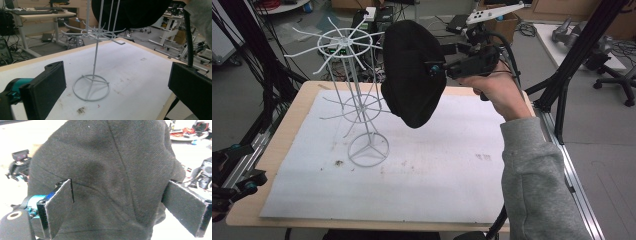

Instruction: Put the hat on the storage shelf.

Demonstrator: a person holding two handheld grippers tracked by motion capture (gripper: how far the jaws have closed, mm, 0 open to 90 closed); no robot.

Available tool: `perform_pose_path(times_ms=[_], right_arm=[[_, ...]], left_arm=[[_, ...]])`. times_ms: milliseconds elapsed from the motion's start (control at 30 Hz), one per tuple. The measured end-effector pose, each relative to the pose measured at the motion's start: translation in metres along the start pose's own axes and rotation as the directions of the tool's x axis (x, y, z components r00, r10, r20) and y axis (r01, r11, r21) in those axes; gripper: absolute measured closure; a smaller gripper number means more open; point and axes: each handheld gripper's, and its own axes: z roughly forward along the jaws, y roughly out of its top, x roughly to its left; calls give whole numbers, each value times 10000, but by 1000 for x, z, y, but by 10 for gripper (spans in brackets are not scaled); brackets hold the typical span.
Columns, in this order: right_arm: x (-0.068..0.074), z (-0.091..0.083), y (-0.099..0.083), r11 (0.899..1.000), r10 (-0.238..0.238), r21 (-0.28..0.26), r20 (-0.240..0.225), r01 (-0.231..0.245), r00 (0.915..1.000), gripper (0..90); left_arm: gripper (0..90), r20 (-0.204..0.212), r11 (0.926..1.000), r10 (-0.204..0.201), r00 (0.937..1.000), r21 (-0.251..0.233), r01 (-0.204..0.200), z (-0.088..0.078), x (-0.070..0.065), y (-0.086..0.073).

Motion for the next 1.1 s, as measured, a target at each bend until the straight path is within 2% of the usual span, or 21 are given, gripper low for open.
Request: perform_pose_path(times_ms=[67,133,233,333,400,567,767,900,1100], right_arm=[[0,-1,-1,10000,-22,-53,113,23,9999,100],[2,-7,0,9986,-232,-478,-96,227,9997,100],[4,-9,1,9979,-293,-582,37,294,9996,100],[5,-9,0,9990,-271,-347,48,272,9996,100],[6,-10,-4,9987,-280,-434,-126,275,9995,100],[6,-14,-8,9986,-263,-455,-41,261,9996,101],[15,-25,-13,9973,-431,-597,-5,430,9991,100],[20,-32,-20,9980,-343,-532,98,348,9994,100],[25,-38,-31,9982,-458,-359,438,474,9980,100]], left_arm=[[17,50,10000,-6,10000,-21,6,1,0,0],[17,108,10000,33,9999,-5,-33,3,0,1],[17,142,10000,25,9999,-3,-25,5,0,1],[17,211,10000,36,9998,-12,-36,7,0,2],[17,276,10000,56,9996,-11,-56,9,1,2],[17,366,10000,61,9993,27,-62,13,2,3],[17,522,10000,79,9986,3,-80,19,3,4],[17,660,9999,102,9978,-6,-102,25,3,5],[17,884,9999,123,9960,-77,-116,32,5,9]])
